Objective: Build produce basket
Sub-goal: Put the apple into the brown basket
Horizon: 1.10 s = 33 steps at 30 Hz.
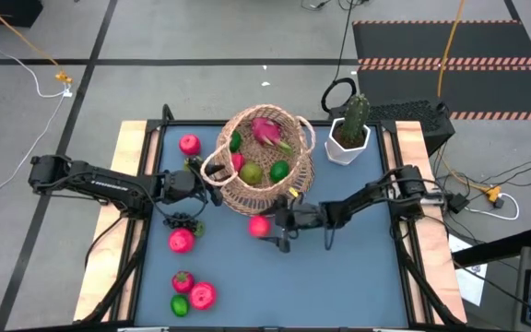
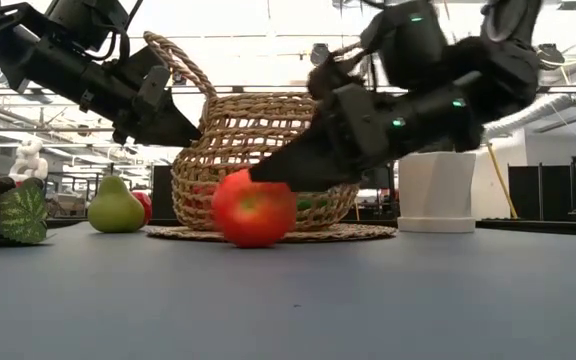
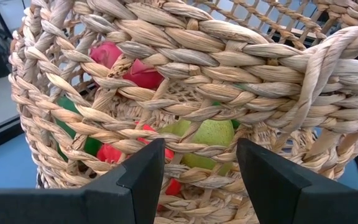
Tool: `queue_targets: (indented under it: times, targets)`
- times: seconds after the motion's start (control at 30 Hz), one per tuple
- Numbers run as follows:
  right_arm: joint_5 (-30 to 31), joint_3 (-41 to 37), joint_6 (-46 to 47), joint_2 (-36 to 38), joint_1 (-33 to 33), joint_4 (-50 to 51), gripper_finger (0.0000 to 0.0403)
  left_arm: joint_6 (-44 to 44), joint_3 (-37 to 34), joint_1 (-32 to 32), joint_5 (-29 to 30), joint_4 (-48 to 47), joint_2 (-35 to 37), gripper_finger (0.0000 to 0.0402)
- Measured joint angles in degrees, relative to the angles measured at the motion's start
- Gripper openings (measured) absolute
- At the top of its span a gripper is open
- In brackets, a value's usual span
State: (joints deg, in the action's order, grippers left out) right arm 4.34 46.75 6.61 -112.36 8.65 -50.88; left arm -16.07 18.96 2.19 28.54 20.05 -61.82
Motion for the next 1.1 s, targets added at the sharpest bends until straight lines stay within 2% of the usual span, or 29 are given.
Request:
queue_targets:
  times: [0.2, 0.3, 0.4, 0.63, 0.83, 0.93, 1.0, 1.1]
  targets:
    - [-1.56, 8.64, -0.36, -3.52, -0.77, 9.29, 0.0386, 0.21, 0.02, 0.03, 0.15, 0.02, 0.00, 0.0205]
    - [-1.27, 10.29, -0.22, -3.89, -0.79, 17.65, 0.0385, 0.19, 0.02, 0.03, 0.15, 0.00, 0.00, 0.0205]
    - [1.10, 10.52, 1.44, -3.76, -0.78, 21.71, 0.0371, 0.21, 0.02, 0.03, 0.13, -0.30, 0.00, 0.0205]
    - [1.51, 10.30, 3.63, -3.19, 0.06, 20.47, 0.0291, 0.52, 0.02, 0.03, 0.09, -0.31, 0.00, 0.0205]
    - [1.39, 10.22, 6.13, -0.55, 3.09, 19.94, 0.0291, 0.59, 0.02, 0.03, 0.06, -0.46, 0.00, 0.0205]
    - [1.56, 10.20, 1.95, 4.62, 5.34, 20.26, 0.0291, 0.66, 0.02, 0.03, 0.05, -0.45, 0.00, 0.0205]
    - [4.17, 10.20, -3.13, 9.03, 6.72, 20.39, 0.0291, 0.76, 0.02, 0.01, 0.04, -0.46, 0.00, 0.0205]
    - [16.31, 10.22, -14.20, 15.40, 8.36, 20.98, 0.0291, 0.76, 0.02, 0.03, 0.06, -0.18, 0.00, 0.0205]
